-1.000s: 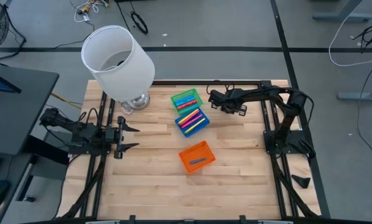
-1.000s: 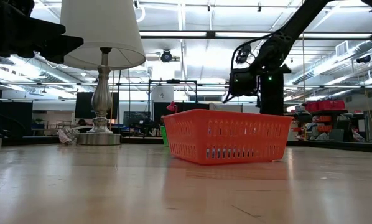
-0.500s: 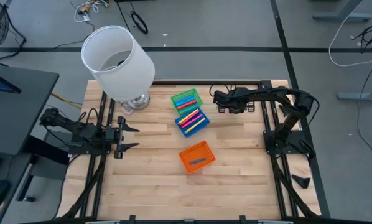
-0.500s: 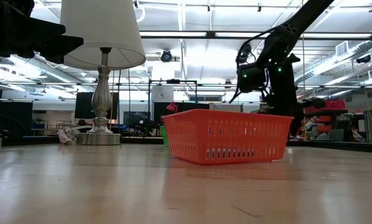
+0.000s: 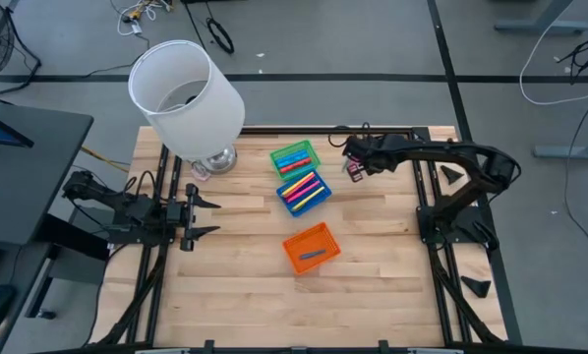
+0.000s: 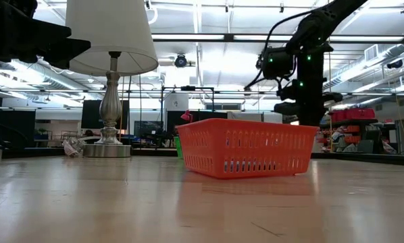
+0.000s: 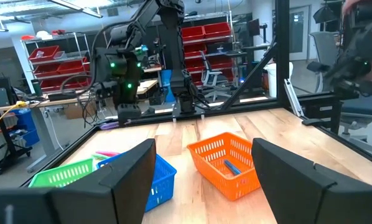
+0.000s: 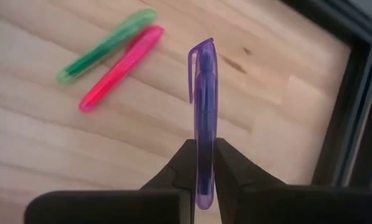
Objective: Pick & Place Markers
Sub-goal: Put the purple marker pen into the orange bin
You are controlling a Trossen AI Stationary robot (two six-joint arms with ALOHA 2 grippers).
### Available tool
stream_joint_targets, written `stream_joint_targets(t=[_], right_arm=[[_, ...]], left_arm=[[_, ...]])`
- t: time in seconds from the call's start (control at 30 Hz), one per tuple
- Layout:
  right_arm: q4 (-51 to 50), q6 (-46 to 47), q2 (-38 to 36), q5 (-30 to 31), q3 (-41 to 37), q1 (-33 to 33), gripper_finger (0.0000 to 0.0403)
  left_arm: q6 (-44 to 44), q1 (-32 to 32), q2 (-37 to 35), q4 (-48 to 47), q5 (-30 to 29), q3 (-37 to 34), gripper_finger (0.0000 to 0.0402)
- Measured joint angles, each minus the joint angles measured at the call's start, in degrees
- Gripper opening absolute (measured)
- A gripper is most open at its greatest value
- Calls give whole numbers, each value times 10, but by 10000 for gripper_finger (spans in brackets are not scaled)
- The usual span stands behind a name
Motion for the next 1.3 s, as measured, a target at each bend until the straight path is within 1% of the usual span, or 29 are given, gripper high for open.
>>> stream_joint_targets(t=[0.33, 0.53, 0.63, 0.8, 0.93, 1.3], right_arm=[[17, -203, -30, -8, 0, -18, 33], [28, -304, -41, -17, 2, -7, 33], [24, -321, -46, -27, 8, 14, 33], [9, -322, -48, -27, 31, 66, 33], [9, -325, -48, -37, 47, 111, 33], [15, -360, -47, -37, 75, 248, 33]], left_arm=[[0, 0, 0, 0, 0, 0, 273], [0, 0, 0, 0, 0, 0, 273], [0, 0, 0, 0, 0, 0, 273], [0, 0, 0, 0, 0, 0, 273], [0, 0, 0, 0, 0, 0, 273], [0, 0, 0, 0, 0, 0, 273]])
